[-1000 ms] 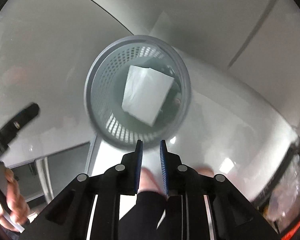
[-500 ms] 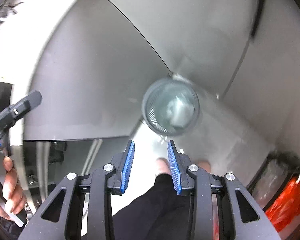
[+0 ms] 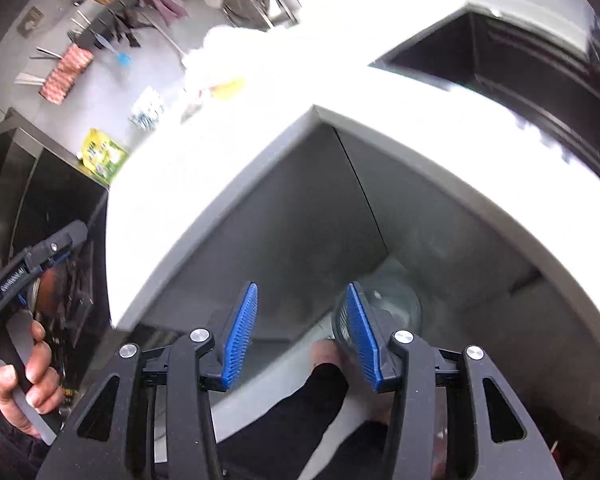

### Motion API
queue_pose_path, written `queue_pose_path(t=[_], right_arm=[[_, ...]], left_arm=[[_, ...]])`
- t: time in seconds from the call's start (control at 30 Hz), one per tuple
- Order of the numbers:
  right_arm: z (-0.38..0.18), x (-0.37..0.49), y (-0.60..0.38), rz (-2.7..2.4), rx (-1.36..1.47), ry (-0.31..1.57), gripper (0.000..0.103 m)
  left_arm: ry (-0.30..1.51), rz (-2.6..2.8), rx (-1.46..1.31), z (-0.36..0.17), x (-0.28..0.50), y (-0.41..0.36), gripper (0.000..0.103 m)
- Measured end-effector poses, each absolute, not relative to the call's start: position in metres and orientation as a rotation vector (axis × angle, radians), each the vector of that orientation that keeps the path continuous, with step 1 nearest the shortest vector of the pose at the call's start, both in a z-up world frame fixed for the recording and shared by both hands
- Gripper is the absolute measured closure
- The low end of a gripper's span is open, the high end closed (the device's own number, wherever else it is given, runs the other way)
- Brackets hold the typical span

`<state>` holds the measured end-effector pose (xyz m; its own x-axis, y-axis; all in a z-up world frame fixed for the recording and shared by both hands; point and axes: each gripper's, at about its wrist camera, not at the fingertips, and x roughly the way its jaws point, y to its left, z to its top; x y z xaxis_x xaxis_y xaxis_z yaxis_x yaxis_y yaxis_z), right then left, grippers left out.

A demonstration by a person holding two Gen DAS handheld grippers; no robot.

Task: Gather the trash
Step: 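Raise both tools back toward the countertop trash, then grasp the white paper towel with the left tool while the right tool grasps a clear plastic bag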

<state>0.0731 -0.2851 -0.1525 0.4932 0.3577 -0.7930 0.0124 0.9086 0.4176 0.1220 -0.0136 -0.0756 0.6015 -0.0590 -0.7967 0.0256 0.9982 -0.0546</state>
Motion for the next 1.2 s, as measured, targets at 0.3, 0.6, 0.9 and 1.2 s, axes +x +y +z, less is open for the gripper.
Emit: queue_pose_path(t=[0.3,0.6,0.9,1.2], right_arm=[[-0.103,0.179,-0.258,0.141,0.350,0.930,0.049],[-0.111,0.286,-0.222,0.037,0.320,0.919,0.045],[-0.136,0.343,-0.213,-0.004,0.337,0.978,0.045],[-0.147,0.380,-0.209,-0.055,0.325,1.017,0.045]], left_arm=[[0.852,-0.012,-0.071,-0.066,0.229,0.067,0.013],[0.935,-0.027,-0.063,-0.103,0.354,0.120,0.013],[1.020,0.015,-0.105,-0.149,0.433,0.148,0.013],[1.058,0.041,-0.135,-0.183,0.493,0.159,0.013]])
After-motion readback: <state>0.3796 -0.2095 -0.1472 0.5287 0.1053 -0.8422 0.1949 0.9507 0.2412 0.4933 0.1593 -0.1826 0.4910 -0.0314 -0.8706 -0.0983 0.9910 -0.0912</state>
